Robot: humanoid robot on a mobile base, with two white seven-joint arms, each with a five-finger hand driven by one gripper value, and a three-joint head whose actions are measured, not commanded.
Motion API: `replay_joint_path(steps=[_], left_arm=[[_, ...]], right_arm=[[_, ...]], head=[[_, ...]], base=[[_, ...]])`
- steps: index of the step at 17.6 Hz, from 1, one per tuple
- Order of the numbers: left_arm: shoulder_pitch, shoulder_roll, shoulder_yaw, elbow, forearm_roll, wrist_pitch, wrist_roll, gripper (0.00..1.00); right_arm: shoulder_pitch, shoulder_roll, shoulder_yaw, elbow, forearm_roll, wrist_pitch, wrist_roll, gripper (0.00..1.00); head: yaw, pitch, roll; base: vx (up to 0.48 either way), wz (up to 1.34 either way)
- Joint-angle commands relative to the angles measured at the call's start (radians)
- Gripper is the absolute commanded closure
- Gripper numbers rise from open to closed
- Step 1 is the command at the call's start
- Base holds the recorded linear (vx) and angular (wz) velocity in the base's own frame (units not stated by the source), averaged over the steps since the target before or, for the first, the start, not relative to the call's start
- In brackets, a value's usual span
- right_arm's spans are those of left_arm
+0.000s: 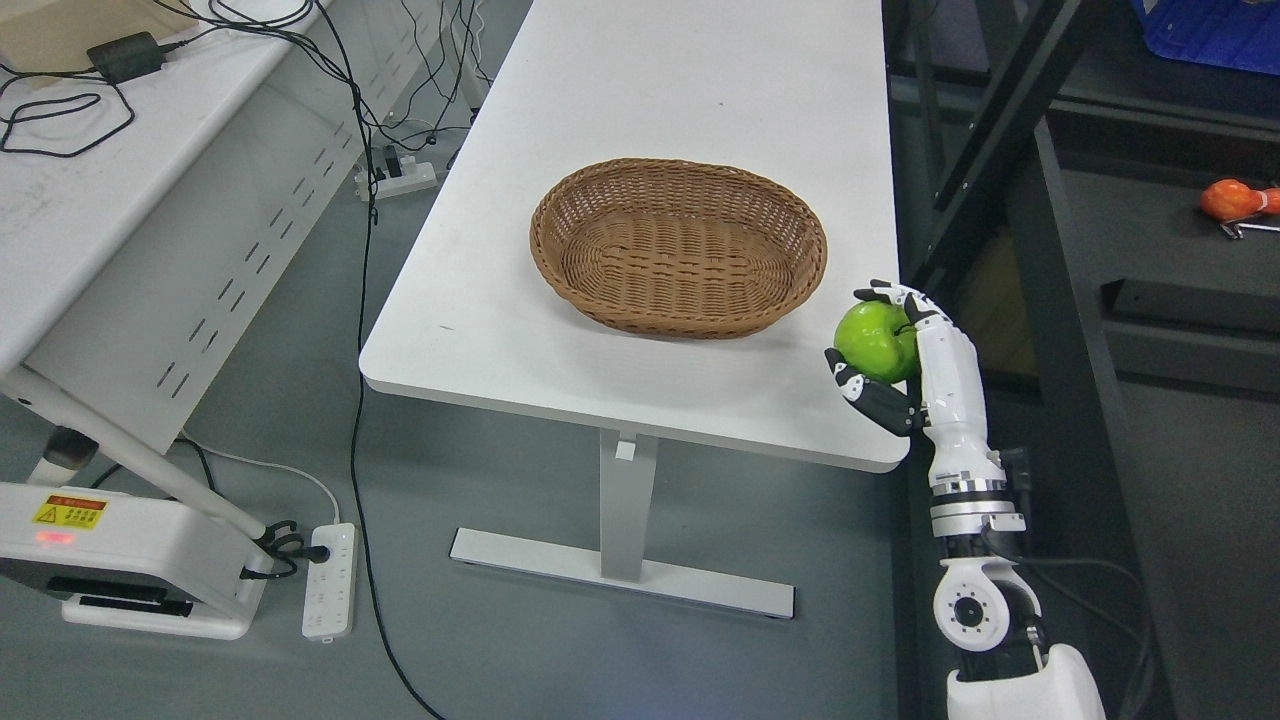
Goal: Place green apple on left shelf middle layer
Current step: 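Hold the apple in the right hand while turning toward the shelf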
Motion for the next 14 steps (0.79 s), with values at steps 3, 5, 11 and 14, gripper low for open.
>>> replay_joint_path(steps=[3, 5, 11, 14], left_arm=[[0.0, 0.017, -0.003, 0.0, 0.0, -0.001, 0.0, 0.0], [0.0, 0.017, 0.0, 0.0, 0.0, -0.001, 0.0, 0.0], [0.0, 0.017, 0.0, 0.0, 0.0, -0.001, 0.0, 0.0], [0.0, 0.017, 0.0, 0.0, 0.0, -0.001, 0.0, 0.0]], right_arm=[[0.051, -0.001, -0.015, -0.051, -0.004, 0.002, 0.001, 1.0], [0.051, 0.001, -0.016, -0.05, -0.004, 0.002, 0.001, 1.0], [0.064, 0.006, -0.015, -0.05, -0.004, 0.002, 0.003, 1.0], [0.064, 0.006, -0.015, -0.05, -0.004, 0.002, 0.003, 1.0]], head=[[0.0, 0.0, 0.0], [0.0, 0.0, 0.0], [0.0, 0.0, 0.0], [0.0, 0.0, 0.0]], base=[[-0.189, -0.28], [-0.181, -0.41], [-0.222, -0.13], [-0.255, 0.14]])
